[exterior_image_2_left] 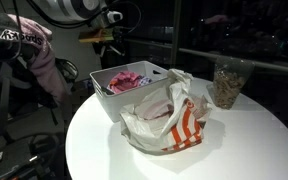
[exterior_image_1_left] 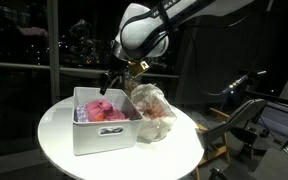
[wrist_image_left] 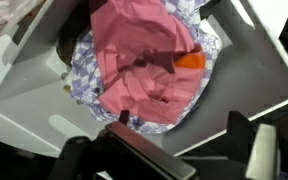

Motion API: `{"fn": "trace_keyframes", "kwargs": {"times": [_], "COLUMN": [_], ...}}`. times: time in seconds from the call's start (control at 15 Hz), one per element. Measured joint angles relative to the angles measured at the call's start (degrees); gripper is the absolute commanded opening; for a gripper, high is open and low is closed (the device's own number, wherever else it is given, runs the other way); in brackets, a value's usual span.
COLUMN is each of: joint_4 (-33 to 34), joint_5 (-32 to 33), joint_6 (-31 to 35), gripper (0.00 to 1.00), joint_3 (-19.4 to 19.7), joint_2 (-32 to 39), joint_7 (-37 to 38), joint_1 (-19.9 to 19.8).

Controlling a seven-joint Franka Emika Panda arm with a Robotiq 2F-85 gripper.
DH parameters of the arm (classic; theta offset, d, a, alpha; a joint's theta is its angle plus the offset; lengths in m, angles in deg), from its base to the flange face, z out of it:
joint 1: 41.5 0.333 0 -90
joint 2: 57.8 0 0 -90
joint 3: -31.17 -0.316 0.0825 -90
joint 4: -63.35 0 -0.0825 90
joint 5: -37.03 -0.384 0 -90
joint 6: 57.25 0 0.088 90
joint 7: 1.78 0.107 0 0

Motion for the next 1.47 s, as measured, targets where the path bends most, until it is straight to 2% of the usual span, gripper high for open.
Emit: {"fn": "trace_keyframes", "kwargs": {"times": [0.27,0.73,0.8,0.87,1.07,1.2,1.47], "joint_4": [4.32,8.92,9.44,10.01,11.63,12.48,13.23], "joint_5": [0.02,-0.67,0.14,0.95,0.45,-1.36,-3.67], "joint_6": [0.15,1.67,2.09,2.19,1.63,1.13,-1.06], "gripper": [1.00,1.00,0.75,0.74,0.49,0.36,0.05], "joint_3": [2.05,1.76,2.11,2.54,2.79,2.13,0.88], "joint_2": [6.09,15.53,16.58,17.54,19.91,20.74,20.34], "joint_7": [6.23,7.17,7.17,7.18,6.91,6.27,5.63], "joint_1": [-0.34,-0.27,0.02,0.24,-0.39,-1.51,-3.04]}}
